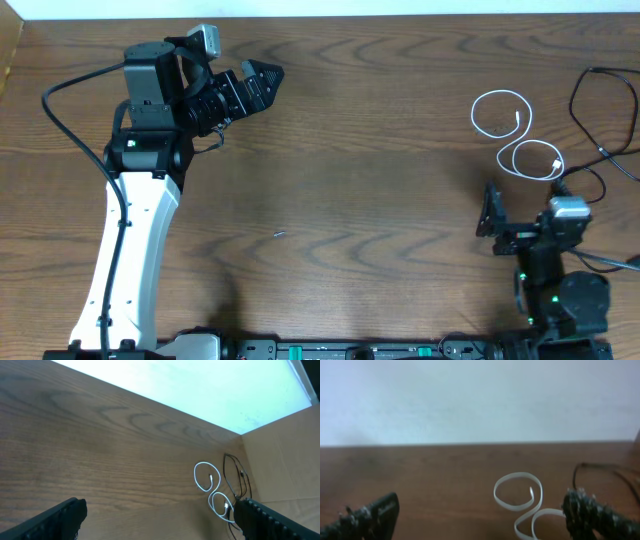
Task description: Untangle cables
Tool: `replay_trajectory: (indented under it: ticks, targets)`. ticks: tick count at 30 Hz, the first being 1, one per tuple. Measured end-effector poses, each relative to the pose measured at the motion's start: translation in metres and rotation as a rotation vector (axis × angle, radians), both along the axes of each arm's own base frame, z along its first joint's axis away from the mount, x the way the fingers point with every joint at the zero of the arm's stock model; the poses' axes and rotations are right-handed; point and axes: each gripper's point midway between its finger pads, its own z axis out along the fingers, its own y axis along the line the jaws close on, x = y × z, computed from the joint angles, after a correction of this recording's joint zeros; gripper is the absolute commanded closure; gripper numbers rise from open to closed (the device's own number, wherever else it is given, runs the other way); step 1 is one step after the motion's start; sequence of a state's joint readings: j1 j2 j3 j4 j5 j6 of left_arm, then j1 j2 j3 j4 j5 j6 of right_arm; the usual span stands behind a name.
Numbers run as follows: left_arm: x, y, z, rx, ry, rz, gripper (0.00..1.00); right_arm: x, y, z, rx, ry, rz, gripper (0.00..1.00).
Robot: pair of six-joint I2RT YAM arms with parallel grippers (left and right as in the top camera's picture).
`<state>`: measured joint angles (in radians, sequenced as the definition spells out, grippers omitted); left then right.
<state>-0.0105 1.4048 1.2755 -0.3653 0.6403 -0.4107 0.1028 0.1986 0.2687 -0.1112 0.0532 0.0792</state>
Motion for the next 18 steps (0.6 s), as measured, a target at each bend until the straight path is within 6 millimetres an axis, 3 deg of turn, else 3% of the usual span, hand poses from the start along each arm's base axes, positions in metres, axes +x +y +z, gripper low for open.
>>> replay_trajectory:
  ticks: [9, 15, 18]
  targets:
    - [0.000, 0.000, 0.000, 0.000, 0.001, 0.000, 0.01, 0.002, 0.010, -0.050, 0.007, -0.054, 0.039, 0.01]
    - [0.000, 0.000, 0.000, 0.000, 0.001, 0.000, 0.01, 0.000, 0.010, -0.062, 0.002, -0.021, 0.036, 0.01]
    - [0.000, 0.000, 0.000, 0.000, 0.001, 0.000, 0.01, -0.001, 0.011, -0.077, -0.005, 0.040, 0.044, 0.01]
